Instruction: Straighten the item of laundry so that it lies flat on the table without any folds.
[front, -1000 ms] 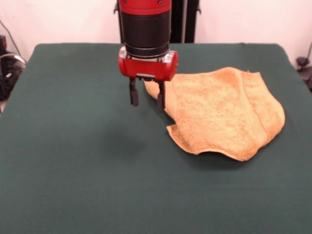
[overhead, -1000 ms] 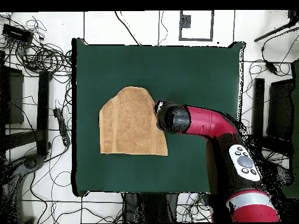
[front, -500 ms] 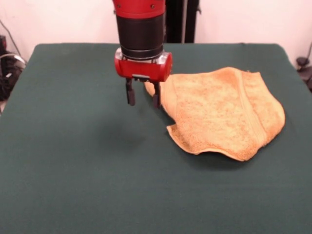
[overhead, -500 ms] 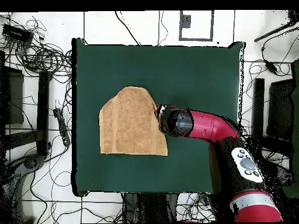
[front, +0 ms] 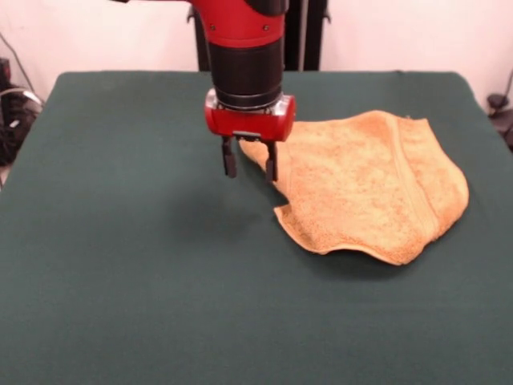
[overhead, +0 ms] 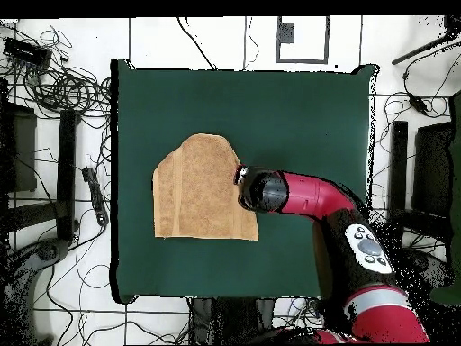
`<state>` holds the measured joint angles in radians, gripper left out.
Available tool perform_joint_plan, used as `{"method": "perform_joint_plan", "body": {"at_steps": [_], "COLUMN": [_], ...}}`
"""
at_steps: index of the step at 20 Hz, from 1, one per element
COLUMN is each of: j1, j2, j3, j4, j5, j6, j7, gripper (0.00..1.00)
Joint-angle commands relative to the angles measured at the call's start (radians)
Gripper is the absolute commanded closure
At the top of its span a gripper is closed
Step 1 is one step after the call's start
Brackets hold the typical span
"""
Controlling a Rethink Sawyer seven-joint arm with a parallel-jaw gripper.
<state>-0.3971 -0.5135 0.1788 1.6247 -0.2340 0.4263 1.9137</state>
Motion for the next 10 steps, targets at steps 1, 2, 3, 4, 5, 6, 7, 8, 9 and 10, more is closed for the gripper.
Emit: {"method": "perform_joint_plan", "body": {"at_steps": [1, 2, 3, 4, 5, 6, 7, 8, 9, 10], "j1": [0.091, 0.093, 0.096, 0.099, 0.099, 0.100, 0.094, 0.099, 0.095, 0.100], "j2": [0.078, 0.079, 0.078, 0.078, 0.077, 0.078, 0.079, 0.081, 0.081, 0.083], "j3": [-0.003, -0.002, -0.002, -0.003, 0.001, 0.005, 0.007, 0.004, 0.002, -0.004], "j4": [-0.024, -0.029, -0.034, -0.037, -0.037, -0.039, -0.039, -0.045, -0.045, -0.048], "j5": [0.033, 0.032, 0.030, 0.030, 0.030, 0.029, 0.027, 0.027, 0.026, 0.032], "j6": [0.039, 0.035, 0.027, 0.020, 0.013, 0.008, 0.003, 0.010, 0.013, 0.030], "j7": [0.144, 0.140, 0.139, 0.139, 0.136, 0.131, 0.124, 0.123, 0.119, 0.125], "gripper": [0.00, 0.00, 0.00, 0.00, 0.00, 0.00, 0.00, 0.00, 0.00, 0.00]}}
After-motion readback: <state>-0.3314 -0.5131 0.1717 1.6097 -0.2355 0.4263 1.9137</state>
